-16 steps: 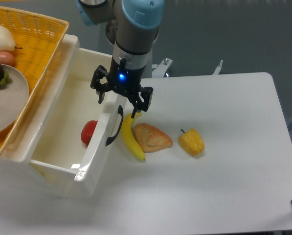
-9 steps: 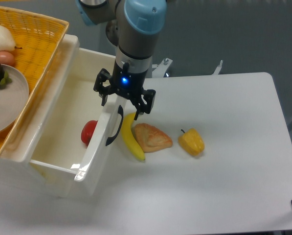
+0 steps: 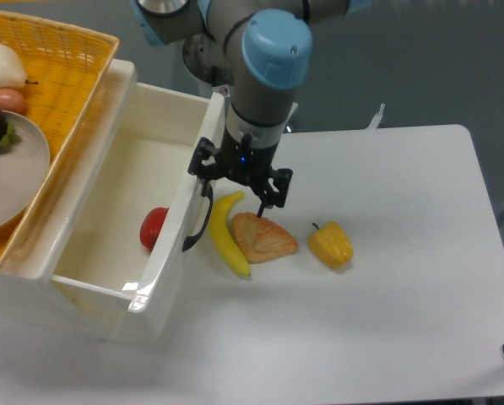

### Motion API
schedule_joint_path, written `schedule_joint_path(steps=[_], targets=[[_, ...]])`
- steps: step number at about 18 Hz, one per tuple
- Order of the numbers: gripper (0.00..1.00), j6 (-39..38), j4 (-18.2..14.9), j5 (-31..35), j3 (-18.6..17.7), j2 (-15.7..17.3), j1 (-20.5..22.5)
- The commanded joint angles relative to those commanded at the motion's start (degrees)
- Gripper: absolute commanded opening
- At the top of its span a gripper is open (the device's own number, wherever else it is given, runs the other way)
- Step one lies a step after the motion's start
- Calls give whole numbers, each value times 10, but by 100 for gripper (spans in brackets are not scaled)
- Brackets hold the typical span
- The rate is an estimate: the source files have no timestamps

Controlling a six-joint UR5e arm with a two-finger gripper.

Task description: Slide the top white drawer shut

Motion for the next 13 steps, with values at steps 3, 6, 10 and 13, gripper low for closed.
schedule_joint_path(steps=[3,6,10,13], targets=[[100,-4,33,2,-2,-12,10],[100,-7,47,-2,-1,-23,23],[100,-8,51,3,-2,-41,22],[100,-6,55,17,-5,-55,21]])
